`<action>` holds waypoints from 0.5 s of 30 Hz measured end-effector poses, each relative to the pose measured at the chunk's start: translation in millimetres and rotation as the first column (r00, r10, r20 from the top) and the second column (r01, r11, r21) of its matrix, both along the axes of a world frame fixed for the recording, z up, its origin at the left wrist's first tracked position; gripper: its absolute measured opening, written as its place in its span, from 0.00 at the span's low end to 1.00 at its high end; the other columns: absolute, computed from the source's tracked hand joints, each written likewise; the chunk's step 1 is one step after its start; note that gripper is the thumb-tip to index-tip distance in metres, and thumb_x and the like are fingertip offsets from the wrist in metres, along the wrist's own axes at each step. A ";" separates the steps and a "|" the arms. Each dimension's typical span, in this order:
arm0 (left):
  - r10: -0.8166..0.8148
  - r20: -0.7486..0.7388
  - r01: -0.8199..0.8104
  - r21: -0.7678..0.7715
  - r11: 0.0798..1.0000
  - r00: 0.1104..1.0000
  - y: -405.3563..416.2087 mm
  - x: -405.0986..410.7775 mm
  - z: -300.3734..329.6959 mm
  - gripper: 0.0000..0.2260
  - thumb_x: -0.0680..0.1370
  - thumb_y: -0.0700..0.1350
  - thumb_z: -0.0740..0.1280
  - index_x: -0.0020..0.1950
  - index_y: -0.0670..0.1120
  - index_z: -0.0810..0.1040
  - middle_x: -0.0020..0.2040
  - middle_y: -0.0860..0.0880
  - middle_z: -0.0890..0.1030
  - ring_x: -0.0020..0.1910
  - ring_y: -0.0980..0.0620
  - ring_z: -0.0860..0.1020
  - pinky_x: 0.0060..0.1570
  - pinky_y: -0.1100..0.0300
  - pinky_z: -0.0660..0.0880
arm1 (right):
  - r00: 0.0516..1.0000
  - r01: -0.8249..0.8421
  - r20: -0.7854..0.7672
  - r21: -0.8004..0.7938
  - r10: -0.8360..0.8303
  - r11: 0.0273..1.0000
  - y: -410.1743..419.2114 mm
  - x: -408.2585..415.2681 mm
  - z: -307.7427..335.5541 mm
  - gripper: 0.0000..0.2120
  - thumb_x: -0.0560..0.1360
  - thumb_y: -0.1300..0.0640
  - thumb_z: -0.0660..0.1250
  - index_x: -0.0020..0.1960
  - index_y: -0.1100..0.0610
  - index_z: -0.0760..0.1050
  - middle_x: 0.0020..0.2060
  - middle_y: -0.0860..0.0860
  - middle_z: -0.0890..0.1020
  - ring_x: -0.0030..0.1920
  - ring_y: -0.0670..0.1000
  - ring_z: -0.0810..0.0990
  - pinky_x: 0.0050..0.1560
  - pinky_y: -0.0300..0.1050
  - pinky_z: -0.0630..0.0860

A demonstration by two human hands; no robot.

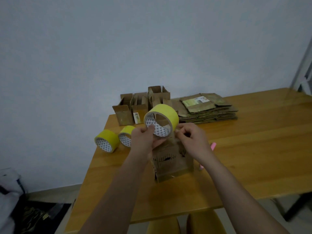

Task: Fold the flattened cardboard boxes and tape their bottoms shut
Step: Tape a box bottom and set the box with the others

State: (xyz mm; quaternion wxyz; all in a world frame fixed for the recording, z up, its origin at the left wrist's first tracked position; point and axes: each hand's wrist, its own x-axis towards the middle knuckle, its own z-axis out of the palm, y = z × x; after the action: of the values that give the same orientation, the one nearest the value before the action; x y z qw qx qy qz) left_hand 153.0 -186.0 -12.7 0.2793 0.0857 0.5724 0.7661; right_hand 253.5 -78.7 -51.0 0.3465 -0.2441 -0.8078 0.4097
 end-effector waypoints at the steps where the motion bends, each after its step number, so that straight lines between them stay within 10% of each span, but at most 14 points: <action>1: 0.037 -0.105 -0.044 -0.070 0.997 0.994 1.1 -0.9 -3.3 0.06 0.82 0.39 0.62 0.47 0.38 0.71 0.50 0.40 0.79 0.48 0.43 0.82 0.38 0.53 0.83 | 1.000 0.003 0.008 0.004 -0.003 1.000 -0.4 -1.0 -0.4 0.15 0.78 0.56 0.67 0.32 0.53 0.75 0.50 0.43 0.77 0.49 0.35 0.73 0.50 0.32 0.68; 8: 0.128 -0.583 -0.296 -0.203 0.934 0.802 2.4 -4.8 -24.9 0.09 0.81 0.42 0.64 0.42 0.43 0.69 0.44 0.47 0.76 0.44 0.53 0.80 0.33 0.61 0.80 | 0.997 0.008 -0.068 -0.183 -0.021 0.983 3.0 -11.2 -4.0 0.11 0.79 0.58 0.65 0.42 0.63 0.80 0.50 0.46 0.81 0.52 0.45 0.79 0.56 0.52 0.77; 15: 0.172 -0.744 -0.467 -0.207 0.860 0.646 4.1 3.6 -27.6 0.13 0.80 0.46 0.65 0.38 0.48 0.66 0.37 0.53 0.73 0.36 0.59 0.73 0.31 0.60 0.74 | 0.994 0.020 -0.105 -0.156 -0.037 0.988 -0.1 -10.0 -5.8 0.13 0.79 0.59 0.63 0.41 0.67 0.78 0.47 0.42 0.79 0.50 0.41 0.77 0.52 0.45 0.75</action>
State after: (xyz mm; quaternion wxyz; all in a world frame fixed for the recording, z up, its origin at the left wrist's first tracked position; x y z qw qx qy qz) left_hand 156.5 -181.9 -40.3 -0.0916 0.2098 0.7775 0.5857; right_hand 243.5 -78.8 -56.8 0.3756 -0.2592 -0.7502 0.4785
